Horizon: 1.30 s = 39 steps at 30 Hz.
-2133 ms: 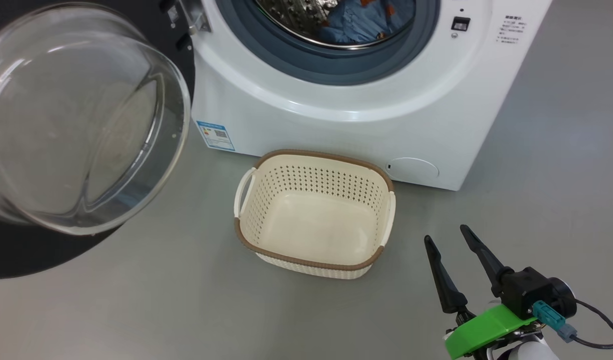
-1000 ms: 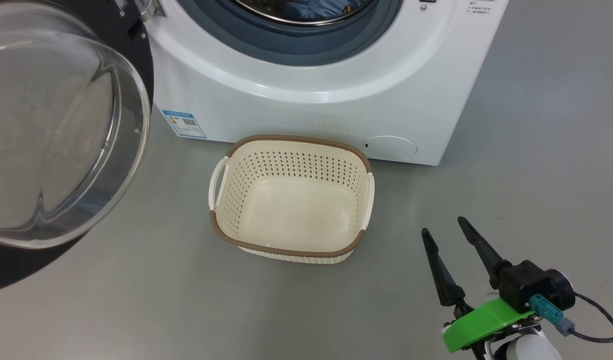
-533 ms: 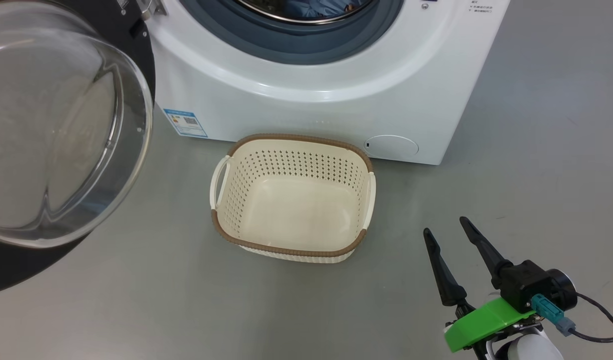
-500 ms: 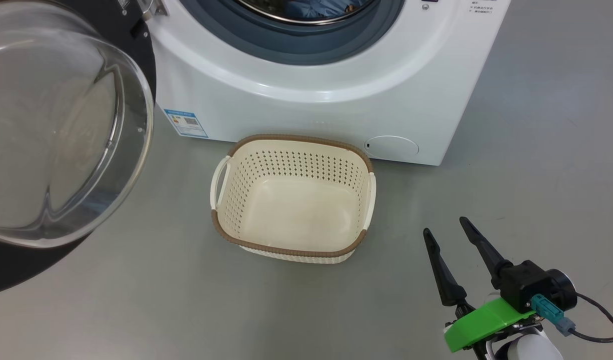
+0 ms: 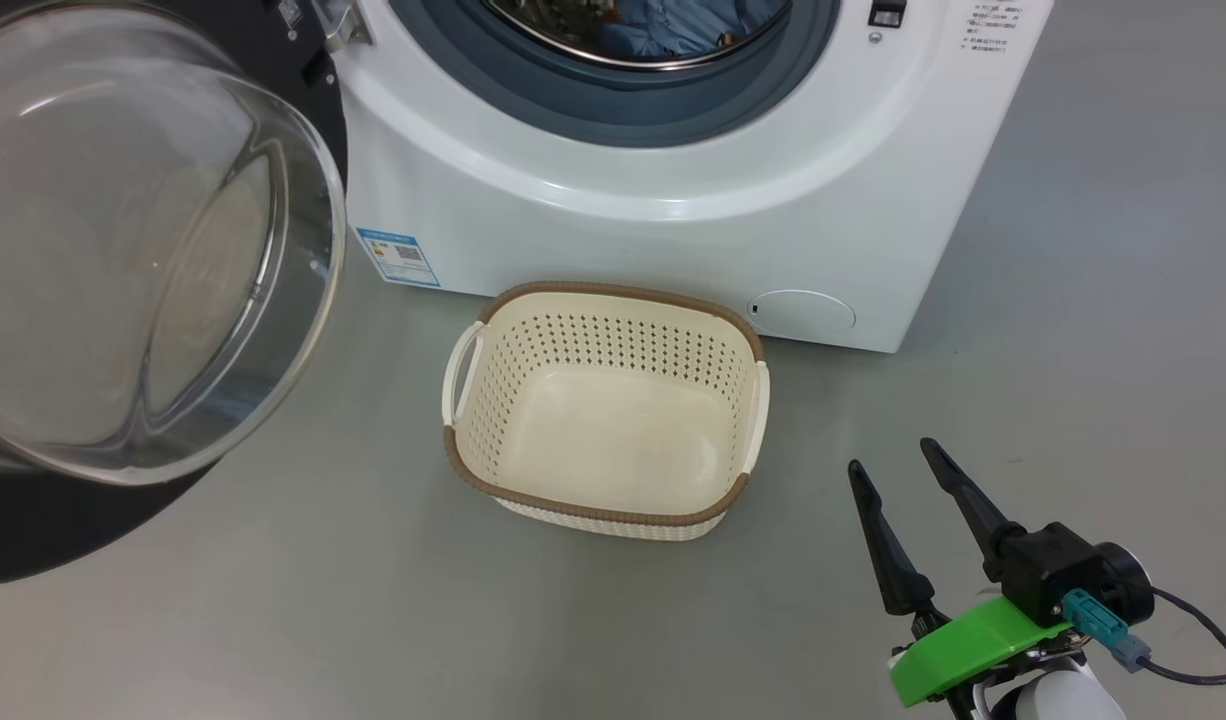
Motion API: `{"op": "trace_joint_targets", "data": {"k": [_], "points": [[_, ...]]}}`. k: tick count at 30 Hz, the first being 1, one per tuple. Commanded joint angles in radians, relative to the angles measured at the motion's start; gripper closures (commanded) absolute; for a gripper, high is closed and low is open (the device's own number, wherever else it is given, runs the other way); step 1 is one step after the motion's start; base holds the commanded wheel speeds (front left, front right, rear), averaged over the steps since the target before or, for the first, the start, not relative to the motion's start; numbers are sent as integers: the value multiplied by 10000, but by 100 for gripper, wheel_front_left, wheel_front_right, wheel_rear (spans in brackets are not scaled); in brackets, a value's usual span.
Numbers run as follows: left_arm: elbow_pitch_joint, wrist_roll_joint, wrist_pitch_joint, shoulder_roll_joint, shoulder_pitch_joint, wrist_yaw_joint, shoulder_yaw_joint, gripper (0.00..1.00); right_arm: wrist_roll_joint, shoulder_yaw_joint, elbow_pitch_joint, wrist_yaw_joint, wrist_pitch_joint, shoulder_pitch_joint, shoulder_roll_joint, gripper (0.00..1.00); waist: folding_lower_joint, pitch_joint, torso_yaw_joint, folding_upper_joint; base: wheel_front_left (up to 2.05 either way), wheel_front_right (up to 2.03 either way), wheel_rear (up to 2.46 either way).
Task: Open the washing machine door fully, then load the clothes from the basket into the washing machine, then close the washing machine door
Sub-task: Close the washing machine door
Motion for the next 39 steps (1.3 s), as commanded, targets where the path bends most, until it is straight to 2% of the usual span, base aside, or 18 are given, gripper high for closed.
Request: {"op": "trace_joint_targets", "data": {"k": [1, 16, 30, 39], "points": [[-312, -46, 286, 482, 125, -29, 45, 100, 168, 283, -180, 16, -48, -133, 30, 0, 0, -28, 38, 0, 0, 0, 0], [-706, -259, 1191, 226, 216, -29, 113, 100, 235, 339, 7, 16, -48, -174, 30, 0, 0, -38, -14, 0, 0, 0, 0], [-1477, -773, 3419, 114, 516, -29, 53, 100, 465, 332, 121, 16, -48, -97, 30, 0, 0, -171, 20, 0, 0, 0, 0], [-2551, -1161, 4614, -350, 1081, -29, 324, 100, 563, 367, 212, 16, -48, 14, 30, 0, 0, -311, -4, 0, 0, 0, 0]]}}
